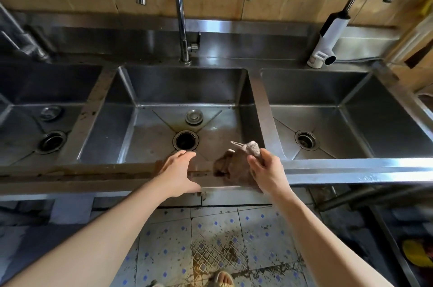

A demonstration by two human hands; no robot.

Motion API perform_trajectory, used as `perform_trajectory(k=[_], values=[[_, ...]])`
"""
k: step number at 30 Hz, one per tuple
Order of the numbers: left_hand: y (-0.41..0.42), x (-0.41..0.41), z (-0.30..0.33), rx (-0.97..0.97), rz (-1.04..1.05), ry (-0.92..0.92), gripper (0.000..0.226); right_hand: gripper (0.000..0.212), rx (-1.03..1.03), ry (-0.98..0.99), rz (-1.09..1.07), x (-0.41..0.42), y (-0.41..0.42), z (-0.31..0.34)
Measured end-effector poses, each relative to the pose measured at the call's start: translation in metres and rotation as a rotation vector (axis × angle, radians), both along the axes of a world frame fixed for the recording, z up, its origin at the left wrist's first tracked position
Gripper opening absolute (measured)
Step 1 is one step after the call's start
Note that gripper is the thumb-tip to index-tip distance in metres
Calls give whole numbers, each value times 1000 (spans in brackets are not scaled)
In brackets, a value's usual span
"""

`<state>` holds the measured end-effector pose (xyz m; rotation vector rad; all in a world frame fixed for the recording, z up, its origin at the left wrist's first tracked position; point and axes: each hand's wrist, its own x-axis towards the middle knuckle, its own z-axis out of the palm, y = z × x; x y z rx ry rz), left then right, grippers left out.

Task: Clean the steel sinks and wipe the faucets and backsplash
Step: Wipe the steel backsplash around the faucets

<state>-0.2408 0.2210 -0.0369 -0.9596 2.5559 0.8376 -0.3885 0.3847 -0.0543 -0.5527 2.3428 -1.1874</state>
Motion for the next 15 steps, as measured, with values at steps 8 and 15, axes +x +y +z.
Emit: perform_trajectory(k=[8, 15], values=[[10, -30, 73, 443, 132, 424, 72, 23, -455, -390, -80, -6, -33, 96], [-2, -37, 101, 347, 336, 546, 35, 29, -258, -91, 16, -6, -46, 125]])
